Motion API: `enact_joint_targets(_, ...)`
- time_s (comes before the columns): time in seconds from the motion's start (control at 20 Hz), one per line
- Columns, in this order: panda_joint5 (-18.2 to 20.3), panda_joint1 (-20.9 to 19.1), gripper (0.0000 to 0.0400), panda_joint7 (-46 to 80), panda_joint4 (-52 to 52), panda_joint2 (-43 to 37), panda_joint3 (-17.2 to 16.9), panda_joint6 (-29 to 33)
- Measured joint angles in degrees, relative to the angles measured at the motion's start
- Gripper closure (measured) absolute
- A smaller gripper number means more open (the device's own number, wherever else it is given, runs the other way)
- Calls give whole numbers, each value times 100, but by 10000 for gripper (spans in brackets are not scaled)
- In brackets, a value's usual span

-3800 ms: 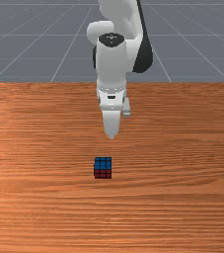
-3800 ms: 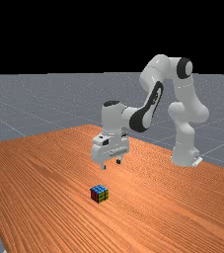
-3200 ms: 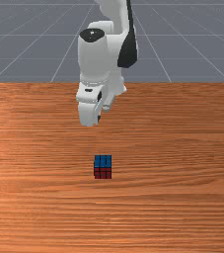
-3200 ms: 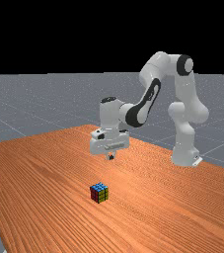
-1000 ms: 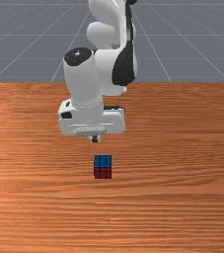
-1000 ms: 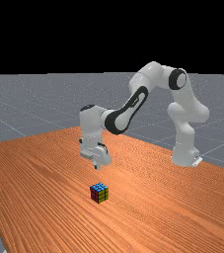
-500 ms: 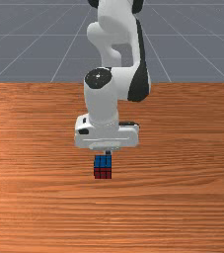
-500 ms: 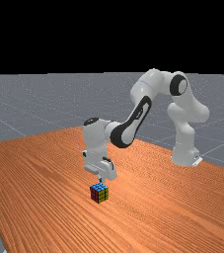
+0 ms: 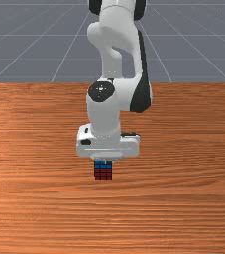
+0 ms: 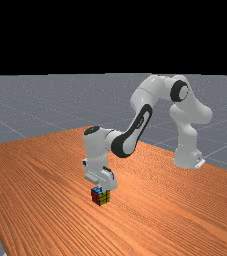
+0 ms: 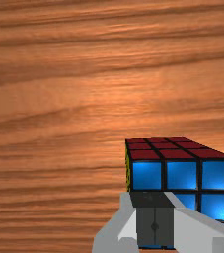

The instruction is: Rotate the cube till the blue face upward

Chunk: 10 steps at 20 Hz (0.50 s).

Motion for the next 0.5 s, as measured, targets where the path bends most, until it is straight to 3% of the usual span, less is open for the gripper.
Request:
enact_joint_targets(0.2,-51,141,359,208,-14,-14,-19,27)
enact_joint_targets(0.5,-162,664,399,537,-70,137,149,96)
